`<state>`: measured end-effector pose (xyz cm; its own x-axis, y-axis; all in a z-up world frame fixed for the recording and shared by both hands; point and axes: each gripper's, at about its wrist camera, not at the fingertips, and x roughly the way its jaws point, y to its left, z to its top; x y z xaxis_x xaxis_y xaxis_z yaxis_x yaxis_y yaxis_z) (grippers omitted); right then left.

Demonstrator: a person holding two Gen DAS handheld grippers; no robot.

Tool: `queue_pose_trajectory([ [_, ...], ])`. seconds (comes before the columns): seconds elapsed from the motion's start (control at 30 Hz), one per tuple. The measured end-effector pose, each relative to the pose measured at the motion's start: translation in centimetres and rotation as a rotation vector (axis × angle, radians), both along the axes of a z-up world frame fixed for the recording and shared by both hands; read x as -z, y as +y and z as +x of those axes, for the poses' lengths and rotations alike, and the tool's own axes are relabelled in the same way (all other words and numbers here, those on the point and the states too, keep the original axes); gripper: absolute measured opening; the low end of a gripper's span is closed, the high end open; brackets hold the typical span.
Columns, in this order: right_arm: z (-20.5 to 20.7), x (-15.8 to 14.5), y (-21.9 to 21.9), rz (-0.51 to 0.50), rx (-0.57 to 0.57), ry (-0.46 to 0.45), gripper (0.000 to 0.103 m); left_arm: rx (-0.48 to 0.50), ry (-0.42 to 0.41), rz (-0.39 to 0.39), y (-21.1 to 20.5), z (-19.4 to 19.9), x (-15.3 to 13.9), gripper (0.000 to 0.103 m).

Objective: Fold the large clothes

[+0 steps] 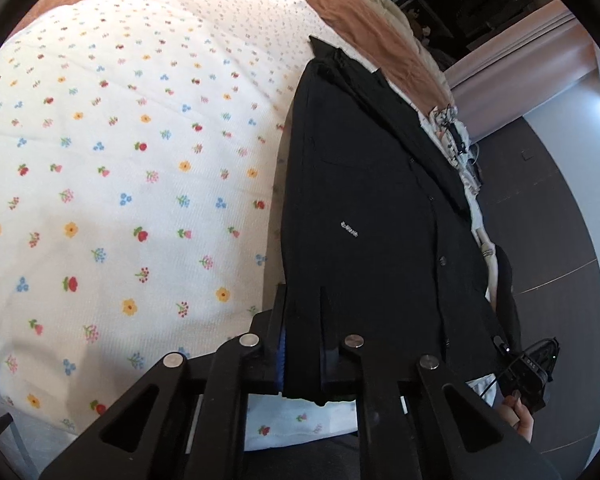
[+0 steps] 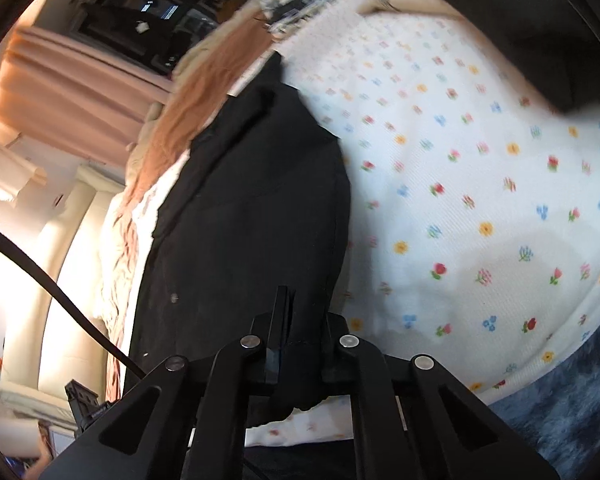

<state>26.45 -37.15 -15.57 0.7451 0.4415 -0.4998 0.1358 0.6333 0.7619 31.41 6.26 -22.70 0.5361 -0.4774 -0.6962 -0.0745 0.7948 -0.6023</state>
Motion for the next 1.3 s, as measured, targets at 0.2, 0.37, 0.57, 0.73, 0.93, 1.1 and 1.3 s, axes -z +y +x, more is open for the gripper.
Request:
queue_pose_trajectory([
  [0.2,-2.2,-4.0,0.2,-0.021,-0.028,-0.112,0.004,-0.016,-0.081,-0.025,0.6,-1.3,-3.4,0.012],
  [0.37,-4.5,-6.3,-0.6,-0.015,-0.032,-0.179,0.004,-0.046,-0.163,-0.049,1.8,-3.0,-7.0,0.012],
  [0.57,-8.1,-8.9,-0.6,-0.015,-0.031,-0.244,0.004,-0.071,-0.245,-0.081,3.1,-6.1,-10.8,0.012],
  [0.73,-10.9,-10.9,-0.3,-0.027,-0.034,-0.290,0.004,-0.081,-0.320,-0.103,4.1,-9.3,-13.8,0.012],
  [0.93,-14.3,-13.5,-0.5,-0.028,-0.046,-0.364,0.004,-0.098,-0.417,-0.118,5.3,-13.6,-17.8,0.012],
  [1.1,-17.1,-15.6,-0.5,-0.037,-0.059,-0.434,0.004,-0.111,-0.493,-0.121,6.2,-17.0,-21.0,0.012],
  [1.3,-19.9,-17.6,-0.6,-0.036,-0.073,-0.510,0.004,-0.130,-0.602,-0.113,6.9,-21.4,-25.0,0.012],
])
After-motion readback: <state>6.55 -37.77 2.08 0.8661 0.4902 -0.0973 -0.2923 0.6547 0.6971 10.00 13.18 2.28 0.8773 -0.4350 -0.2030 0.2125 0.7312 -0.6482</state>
